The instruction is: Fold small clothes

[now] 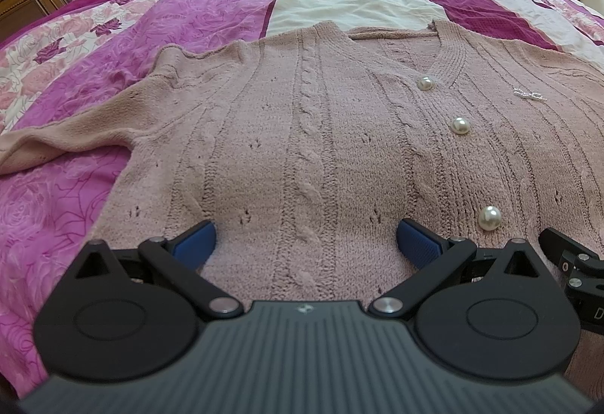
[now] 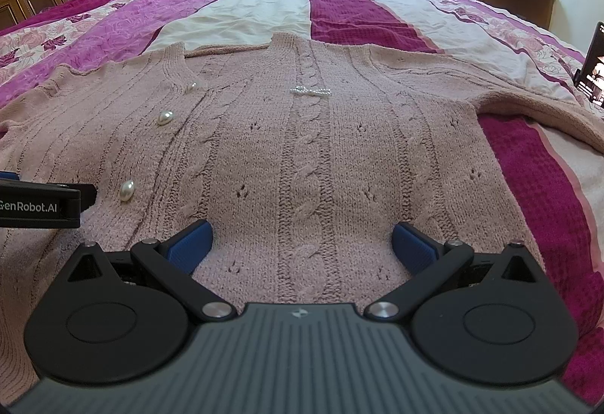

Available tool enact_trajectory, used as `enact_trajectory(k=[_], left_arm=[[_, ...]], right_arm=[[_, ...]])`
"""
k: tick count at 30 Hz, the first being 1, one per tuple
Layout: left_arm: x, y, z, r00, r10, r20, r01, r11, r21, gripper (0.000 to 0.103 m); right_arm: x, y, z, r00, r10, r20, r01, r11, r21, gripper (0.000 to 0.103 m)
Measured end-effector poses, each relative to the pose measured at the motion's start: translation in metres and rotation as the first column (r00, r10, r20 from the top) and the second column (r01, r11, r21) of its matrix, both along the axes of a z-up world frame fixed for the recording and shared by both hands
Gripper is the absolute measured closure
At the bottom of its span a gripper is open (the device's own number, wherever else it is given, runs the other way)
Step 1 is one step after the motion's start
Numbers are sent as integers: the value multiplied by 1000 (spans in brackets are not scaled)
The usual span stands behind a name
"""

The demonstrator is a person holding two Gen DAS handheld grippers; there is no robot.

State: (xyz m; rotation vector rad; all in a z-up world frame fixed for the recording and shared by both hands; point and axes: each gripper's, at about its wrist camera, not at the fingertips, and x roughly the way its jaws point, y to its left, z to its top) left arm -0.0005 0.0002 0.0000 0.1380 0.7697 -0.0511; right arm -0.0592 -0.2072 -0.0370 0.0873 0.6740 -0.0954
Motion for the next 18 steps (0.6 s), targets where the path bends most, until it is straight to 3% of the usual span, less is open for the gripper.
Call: enact_trajectory(k=[18], left_arm=[[9,1,2,999,-10,-48,10,1000,-2,0]], right_arm=[[4,-3,4,1000,2,-23,-2,1000,11,0]])
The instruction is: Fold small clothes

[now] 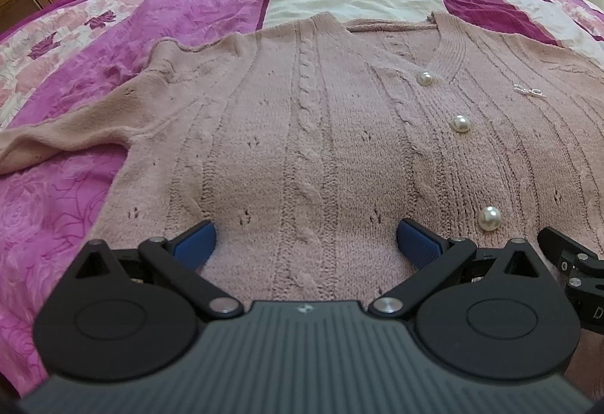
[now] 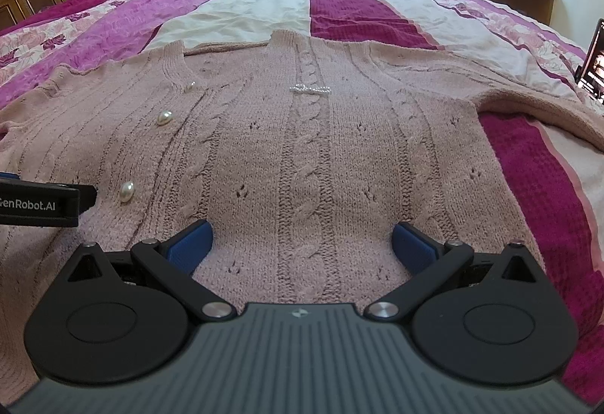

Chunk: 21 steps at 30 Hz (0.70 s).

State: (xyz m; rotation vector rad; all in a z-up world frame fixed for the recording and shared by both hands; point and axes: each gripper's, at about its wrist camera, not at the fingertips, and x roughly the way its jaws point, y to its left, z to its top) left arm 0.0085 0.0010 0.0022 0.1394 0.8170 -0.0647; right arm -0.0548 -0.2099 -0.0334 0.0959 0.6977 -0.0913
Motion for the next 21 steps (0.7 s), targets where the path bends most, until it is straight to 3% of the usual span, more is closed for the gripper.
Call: enact_trajectory(k=[10,21], left_arm=[[7,0,2,999,-10,-40,10,1000,2,0],[9,-1,6,998,-22,-58,23,1000,7,0]], right_arm=[[7,-8,2,999,28,-25,-27,999,33,0],[-4,-37,1,998,40,50,-50,974,222,0]])
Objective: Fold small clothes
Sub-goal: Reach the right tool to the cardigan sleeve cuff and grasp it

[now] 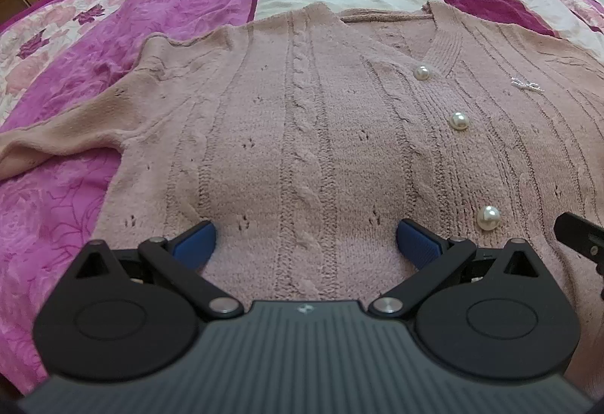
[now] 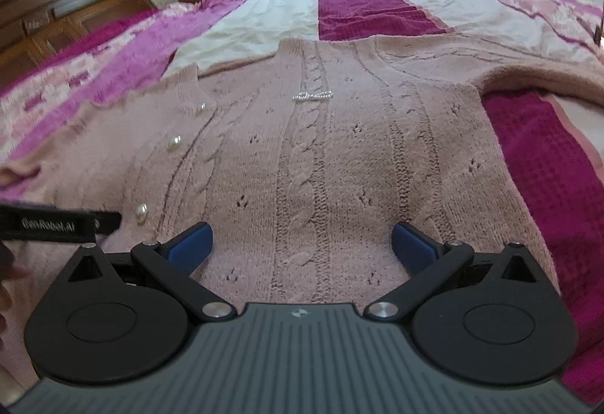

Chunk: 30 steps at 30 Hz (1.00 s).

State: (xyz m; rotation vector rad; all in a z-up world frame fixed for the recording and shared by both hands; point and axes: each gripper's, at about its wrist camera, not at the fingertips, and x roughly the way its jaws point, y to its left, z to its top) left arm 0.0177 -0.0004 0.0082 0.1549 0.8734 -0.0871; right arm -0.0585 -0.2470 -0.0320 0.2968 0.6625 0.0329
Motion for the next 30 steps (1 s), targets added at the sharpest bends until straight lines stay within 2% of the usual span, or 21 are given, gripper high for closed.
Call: enact_trajectory(k=[8,14,19,24,30], left_arm=[[2,5,10,998,37,-46,-38,999,-38,0],[-2,8,19,996,58,-69,-63,996,-68,0],[-5,10,24,993,77,-91,-86,992,-95,0],[-8,8,27,992,86,-95,-95,991,-94,0],[-8,3,25,991,91,-98,-98,992,-74,0]], right_arm=[[-5,-26,5,998,57,22,-60,987,146,0],[-10,-52,13,995,85,44,-95,942,322,0],[-20,-82,22,995,83,54,-97,915,393,0],[-30,-125,30,996,24,86,-60,898,435,0],[-42,-183,30,990,-122,75,78,898,433,0]])
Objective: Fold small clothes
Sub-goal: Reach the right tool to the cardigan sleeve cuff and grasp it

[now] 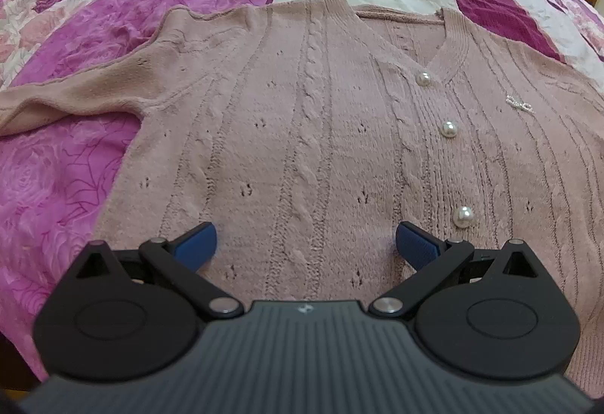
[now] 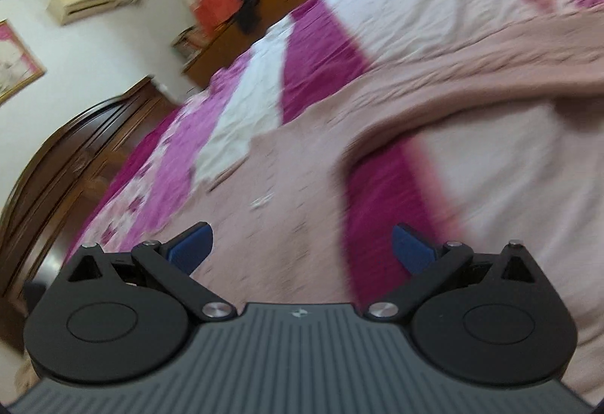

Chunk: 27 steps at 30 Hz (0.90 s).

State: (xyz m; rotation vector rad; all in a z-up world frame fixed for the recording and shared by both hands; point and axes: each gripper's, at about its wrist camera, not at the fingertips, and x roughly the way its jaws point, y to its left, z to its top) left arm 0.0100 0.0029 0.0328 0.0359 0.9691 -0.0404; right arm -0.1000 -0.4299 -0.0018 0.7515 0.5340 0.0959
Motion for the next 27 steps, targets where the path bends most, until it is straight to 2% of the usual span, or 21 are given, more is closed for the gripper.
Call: enact_trajectory(k=[8,14,19,22,24,27], left_arm=[[2,-1,-5,1000,16,-11,-15,1000,14,0],[6,-5,-10,999,24,-21,-23,999,37,0],[8,-9,-14,999,31,-23,-30,998,61,0],[8,-11,-15,999,35,-22,-33,997,70,0],[8,-11,-16,999,38,-20,-36,997,72,0],[8,-13,-16,999,39,-20,-38,996,79,0]], right_arm=[[-8,-60,-15,989,-147,3,147,989,27,0],[-8,-101,-31,966,-260,-17,260,966,15,0],[-12,-132,-44,943,-334,15,332,941,72,0],[-15,-145,-51,923,-382,37,374,917,142,0],[-18,-154,-55,915,-400,48,383,902,200,0],[-19,-163,-60,912,-407,61,383,894,231,0]])
